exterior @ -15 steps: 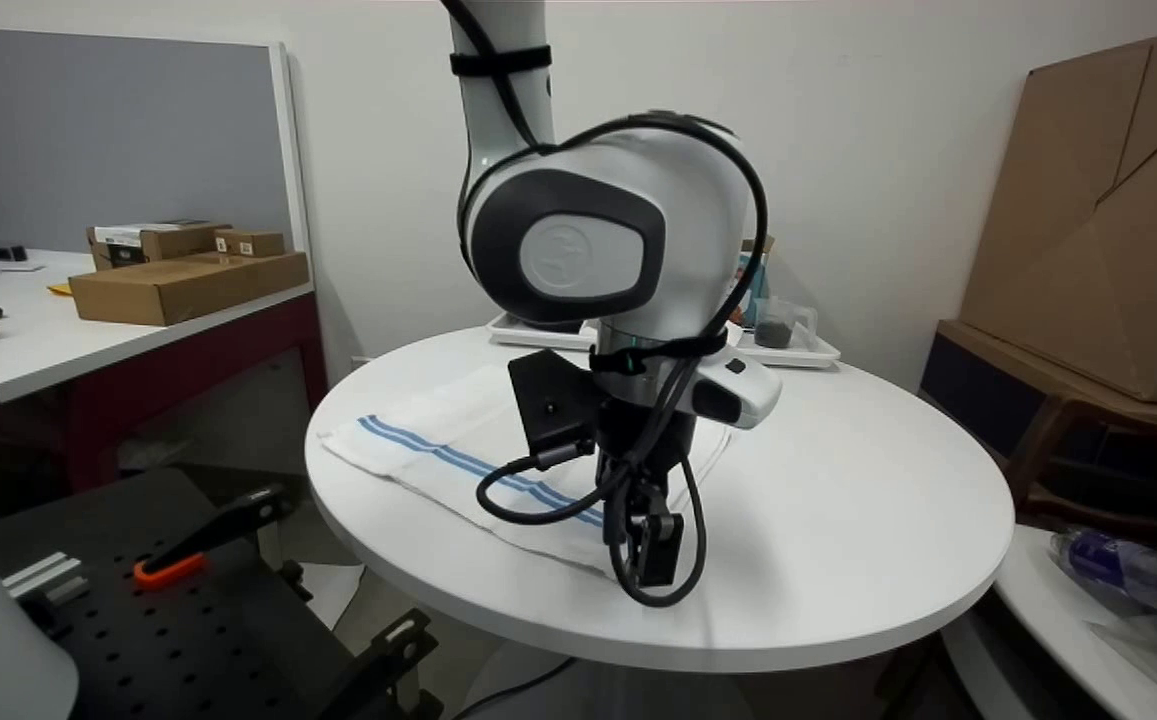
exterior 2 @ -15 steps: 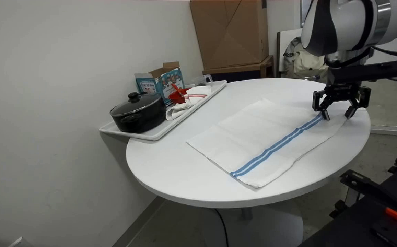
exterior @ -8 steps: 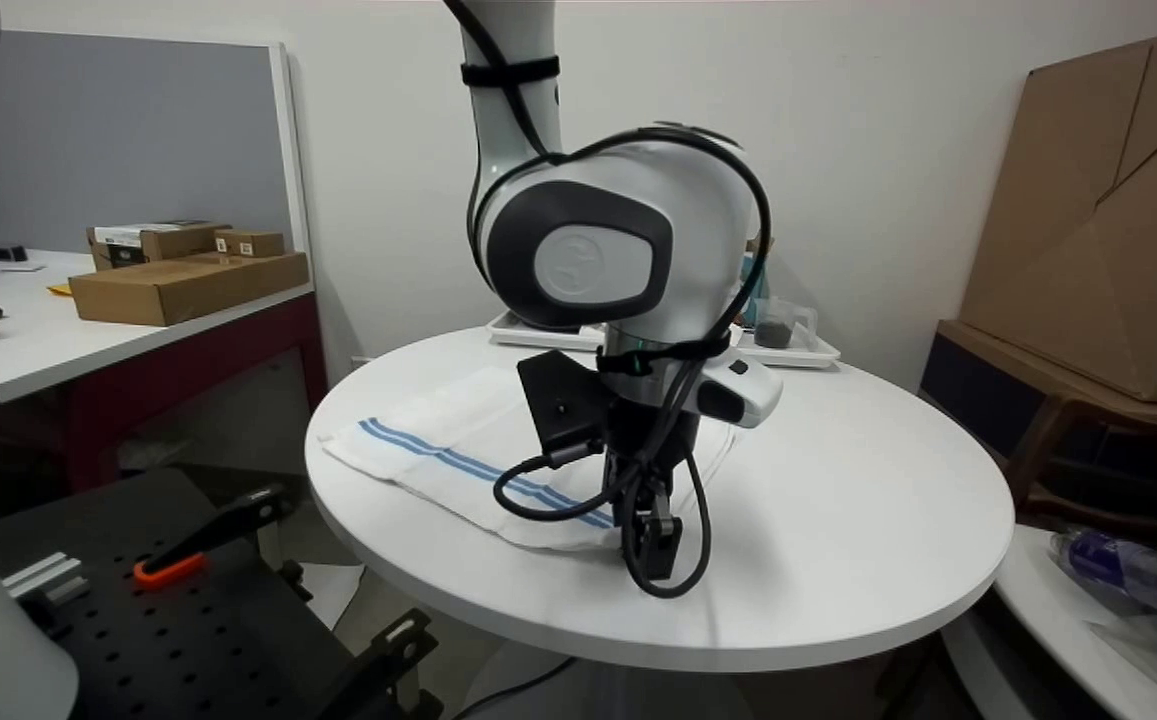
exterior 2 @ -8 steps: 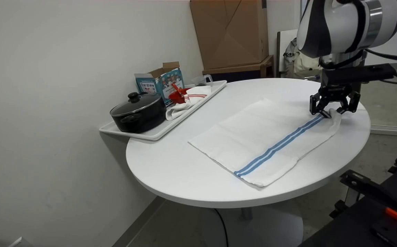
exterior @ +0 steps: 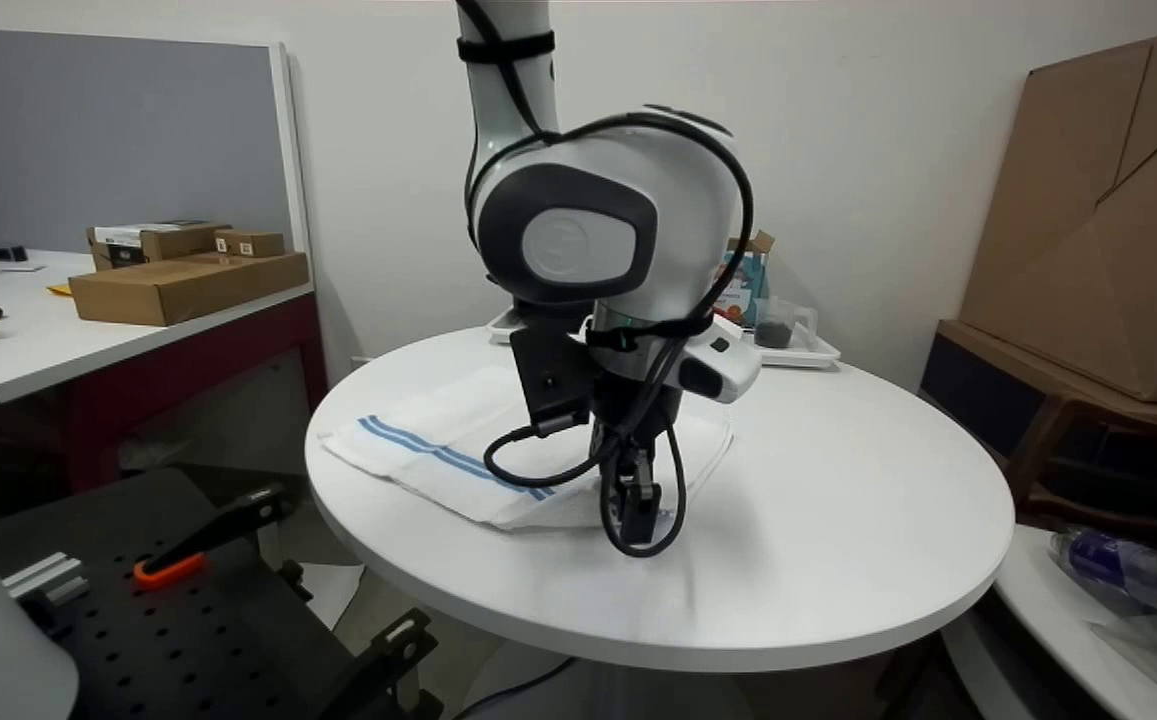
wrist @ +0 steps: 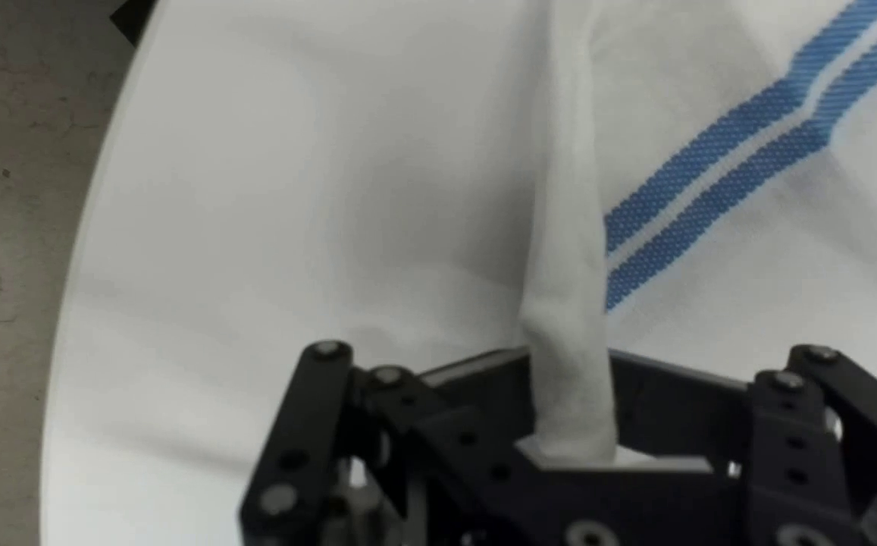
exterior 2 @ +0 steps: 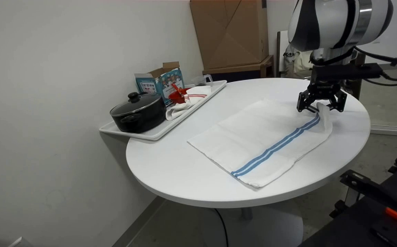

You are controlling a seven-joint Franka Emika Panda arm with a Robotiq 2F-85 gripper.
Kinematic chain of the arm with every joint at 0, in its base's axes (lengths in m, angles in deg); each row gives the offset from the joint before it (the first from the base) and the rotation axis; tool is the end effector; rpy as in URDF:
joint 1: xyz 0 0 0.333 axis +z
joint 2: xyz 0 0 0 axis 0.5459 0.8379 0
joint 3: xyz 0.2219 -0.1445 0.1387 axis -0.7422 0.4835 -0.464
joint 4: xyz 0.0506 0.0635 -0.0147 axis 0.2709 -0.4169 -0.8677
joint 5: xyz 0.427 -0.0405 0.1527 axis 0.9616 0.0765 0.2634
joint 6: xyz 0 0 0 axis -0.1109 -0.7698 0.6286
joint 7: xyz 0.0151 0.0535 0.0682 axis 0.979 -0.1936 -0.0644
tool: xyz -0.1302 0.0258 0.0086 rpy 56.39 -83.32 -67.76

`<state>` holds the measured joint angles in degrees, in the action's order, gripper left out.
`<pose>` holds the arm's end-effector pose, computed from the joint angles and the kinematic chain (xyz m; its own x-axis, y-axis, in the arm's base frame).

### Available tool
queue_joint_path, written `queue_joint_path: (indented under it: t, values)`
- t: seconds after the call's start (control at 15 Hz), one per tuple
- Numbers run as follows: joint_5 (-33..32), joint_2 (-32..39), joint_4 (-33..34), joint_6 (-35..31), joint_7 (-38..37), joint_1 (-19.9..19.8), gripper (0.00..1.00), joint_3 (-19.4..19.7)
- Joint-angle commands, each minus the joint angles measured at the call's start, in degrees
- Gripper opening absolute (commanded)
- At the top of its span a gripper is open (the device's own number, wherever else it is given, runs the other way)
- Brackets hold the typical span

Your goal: Fold the tea towel on the table

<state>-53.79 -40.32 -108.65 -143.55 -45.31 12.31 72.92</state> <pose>0.4309 -0.1322 0.0264 0.7947 -0.6067 -0.0194 -0.6048 -0.7885 -0.1116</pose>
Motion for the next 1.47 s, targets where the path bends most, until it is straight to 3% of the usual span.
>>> queue_joint_path:
  t: [0.0,0.33,0.73,0.8,1.13,1.4]
  values:
    - [6.7,-5.1,0.0,3.1,5.3,-7.6,0.00,-7.1]
    - [10.2,-8.1,-0.1,4.7,8.3,-10.2,0.00,-11.9]
    - [6.8,-7.9,-1.3,9.1,9.9,-6.6,0.00,-17.3]
    - [9.6,-8.4,-1.4,10.6,12.3,-0.2,0.00,-14.1]
    - [9.2,-6.8,-4.2,10.5,13.4,12.3,0.00,-16.6]
    - [6.4,-3.6,-5.7,11.2,13.7,20.1,0.00,-18.3]
